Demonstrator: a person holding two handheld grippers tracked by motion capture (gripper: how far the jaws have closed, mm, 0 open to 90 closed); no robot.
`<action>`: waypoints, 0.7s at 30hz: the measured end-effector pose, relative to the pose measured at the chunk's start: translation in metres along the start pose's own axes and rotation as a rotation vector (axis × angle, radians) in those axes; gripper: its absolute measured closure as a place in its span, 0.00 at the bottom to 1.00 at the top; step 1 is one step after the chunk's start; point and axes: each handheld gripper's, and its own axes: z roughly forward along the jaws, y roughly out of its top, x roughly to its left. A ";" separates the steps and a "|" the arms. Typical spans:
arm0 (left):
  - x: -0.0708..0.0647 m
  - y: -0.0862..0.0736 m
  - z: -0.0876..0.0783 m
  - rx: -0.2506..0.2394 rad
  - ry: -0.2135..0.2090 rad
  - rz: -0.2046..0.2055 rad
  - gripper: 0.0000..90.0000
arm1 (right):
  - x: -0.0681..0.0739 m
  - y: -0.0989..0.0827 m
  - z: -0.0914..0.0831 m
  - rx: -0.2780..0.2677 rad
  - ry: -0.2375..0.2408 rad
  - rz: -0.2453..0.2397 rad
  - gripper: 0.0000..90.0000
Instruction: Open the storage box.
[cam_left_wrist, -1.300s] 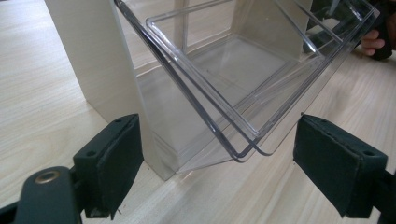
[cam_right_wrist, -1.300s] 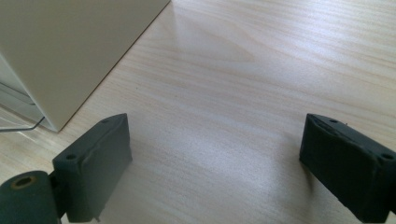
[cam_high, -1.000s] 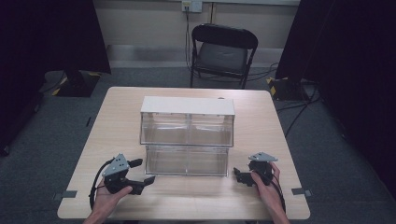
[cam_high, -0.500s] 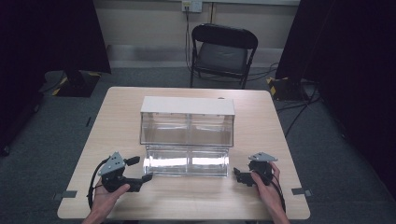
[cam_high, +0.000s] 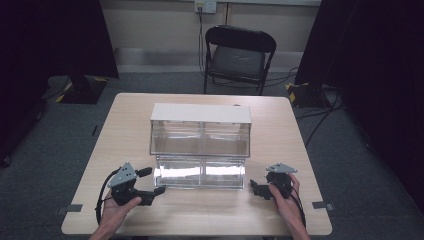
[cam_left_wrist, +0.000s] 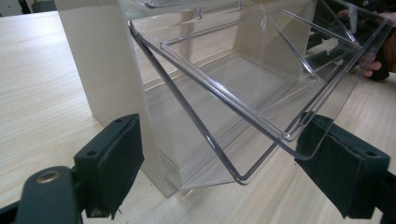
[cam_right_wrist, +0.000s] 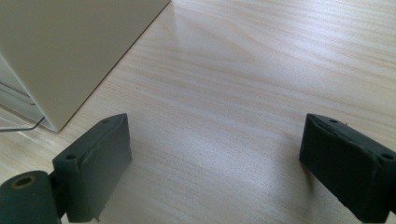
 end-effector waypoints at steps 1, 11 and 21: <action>0.000 0.000 0.000 -0.001 -0.002 0.003 0.17 | 0.000 0.000 0.000 0.000 0.000 0.000 0.09; -0.002 0.002 0.003 0.000 -0.006 0.016 0.17 | 0.000 0.000 0.000 0.000 0.000 0.000 0.09; -0.001 0.006 0.004 -0.010 0.007 0.015 0.16 | 0.000 0.000 0.000 0.000 0.000 0.000 0.09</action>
